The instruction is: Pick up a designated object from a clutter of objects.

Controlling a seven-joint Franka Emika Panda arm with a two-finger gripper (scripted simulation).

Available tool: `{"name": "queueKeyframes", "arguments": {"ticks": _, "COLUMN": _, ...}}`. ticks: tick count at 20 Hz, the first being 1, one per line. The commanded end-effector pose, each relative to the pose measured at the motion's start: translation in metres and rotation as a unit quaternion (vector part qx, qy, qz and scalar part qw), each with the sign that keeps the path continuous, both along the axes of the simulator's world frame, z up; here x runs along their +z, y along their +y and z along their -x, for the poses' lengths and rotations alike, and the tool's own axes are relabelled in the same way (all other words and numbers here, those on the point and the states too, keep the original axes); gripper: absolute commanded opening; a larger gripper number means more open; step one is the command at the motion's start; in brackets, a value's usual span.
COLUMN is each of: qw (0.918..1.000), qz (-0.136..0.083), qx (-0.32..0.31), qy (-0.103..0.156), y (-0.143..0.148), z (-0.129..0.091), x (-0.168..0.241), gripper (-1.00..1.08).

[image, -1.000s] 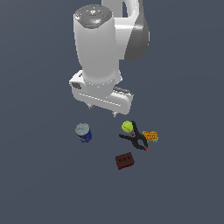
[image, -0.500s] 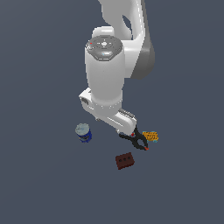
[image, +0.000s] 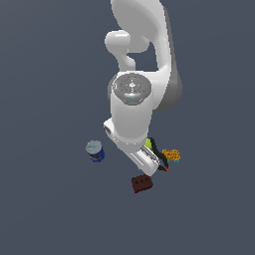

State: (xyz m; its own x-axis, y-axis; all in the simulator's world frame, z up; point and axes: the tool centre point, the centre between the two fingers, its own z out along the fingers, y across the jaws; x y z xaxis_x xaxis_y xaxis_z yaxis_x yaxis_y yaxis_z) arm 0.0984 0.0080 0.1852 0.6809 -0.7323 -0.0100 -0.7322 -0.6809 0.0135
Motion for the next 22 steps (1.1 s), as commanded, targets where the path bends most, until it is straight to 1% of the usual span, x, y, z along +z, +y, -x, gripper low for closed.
{"name": "queueKeyframes", "arguments": {"ticks": 1, "qw": 0.9996, "qz": 0.0, "qx": -0.029, "qy": -0.001, "y": 0.006, "z": -0.008, "x": -0.012, "gripper": 1.0}}
{"name": "queueKeyframes", "arguments": {"ticks": 7, "qw": 0.9952, "qz": 0.001, "qx": -0.098, "qy": -0.004, "y": 0.021, "z": -0.023, "x": -0.042, "gripper": 1.0}}
{"name": "queueKeyframes", "arguments": {"ticks": 13, "qw": 0.9868, "qz": 0.001, "qx": -0.162, "qy": -0.006, "y": 0.036, "z": -0.036, "x": -0.072, "gripper": 1.0}}
{"name": "queueKeyframes", "arguments": {"ticks": 22, "qw": 0.9753, "qz": 0.001, "qx": -0.221, "qy": -0.008, "y": 0.05, "z": -0.045, "x": -0.101, "gripper": 1.0}}
